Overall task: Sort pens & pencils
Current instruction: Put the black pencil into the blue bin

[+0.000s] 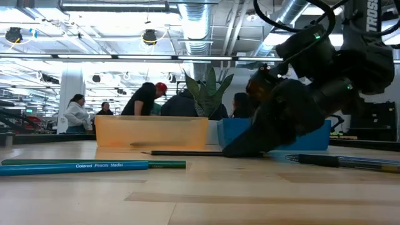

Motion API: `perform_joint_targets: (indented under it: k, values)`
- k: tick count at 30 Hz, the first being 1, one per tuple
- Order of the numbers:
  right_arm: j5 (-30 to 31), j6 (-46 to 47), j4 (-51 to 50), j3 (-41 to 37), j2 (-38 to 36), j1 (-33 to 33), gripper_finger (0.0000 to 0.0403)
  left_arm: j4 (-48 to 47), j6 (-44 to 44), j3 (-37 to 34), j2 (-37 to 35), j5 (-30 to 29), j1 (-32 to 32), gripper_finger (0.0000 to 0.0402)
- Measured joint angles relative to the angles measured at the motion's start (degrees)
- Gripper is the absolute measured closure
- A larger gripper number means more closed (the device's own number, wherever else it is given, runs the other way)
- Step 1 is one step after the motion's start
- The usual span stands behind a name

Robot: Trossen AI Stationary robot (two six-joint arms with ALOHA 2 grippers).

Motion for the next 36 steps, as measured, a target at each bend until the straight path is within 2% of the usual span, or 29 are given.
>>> perform_joint_targets:
  k: [8,15,19,22,25,31,36]
  values:
    - [0.76,7.19,1.61,-4.69,-14.42,-3.36,0.0402,0.07,2.46,0.0,0.02,-1.65,0.01,0.0235]
    - [5.2,8.16,2.74,-8.99,-30.64,-3.53,0.0401,0.2,4.14,0.0,0.02,-3.47,0.02,0.0235]
    - [5.38,7.13,-5.26,-8.98,-37.0,-3.3,0.0387,0.19,4.43,0.0,0.02,-4.92,0.02,0.0235]
    - [9.02,6.25,-13.96,-8.62,-37.42,-1.07,0.0362,0.2,4.49,0.0,0.02,-5.73,0.02,0.0235]
    - [14.14,5.08,-17.31,-7.4,-35.2,2.51,0.0341,0.18,4.47,0.0,0.02,-5.76,0.02,0.0235]
    - [23.87,4.95,-18.26,-3.6,-25.91,9.94,0.0311,0.2,3.88,0.0,0.02,-5.73,0.02,0.0235]
    - [26.14,6.11,-18.27,0.32,-17.58,12.7,0.0274,0.21,3.82,0.0,0.02,-5.73,0.02,0.0235]
